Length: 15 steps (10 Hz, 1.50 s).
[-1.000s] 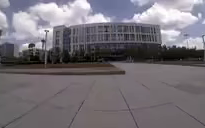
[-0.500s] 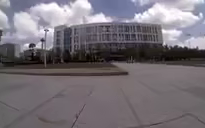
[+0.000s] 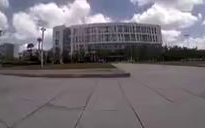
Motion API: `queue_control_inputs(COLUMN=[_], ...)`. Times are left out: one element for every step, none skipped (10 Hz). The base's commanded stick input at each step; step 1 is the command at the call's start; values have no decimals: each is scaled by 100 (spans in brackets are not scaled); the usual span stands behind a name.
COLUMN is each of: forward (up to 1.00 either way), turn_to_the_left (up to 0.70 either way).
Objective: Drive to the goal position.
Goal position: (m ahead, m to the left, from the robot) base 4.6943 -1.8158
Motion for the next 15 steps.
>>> queue_control_inputs(forward=[70, 70, 70, 70, 70, 70, 70, 70, 70, 70, 70, 70, 70, 70, 70], turn_to_the_left=[-34, -34, -34, -34, -34, -34, -32, -22, -9, 0, 0, 0, 0, 0, 0])
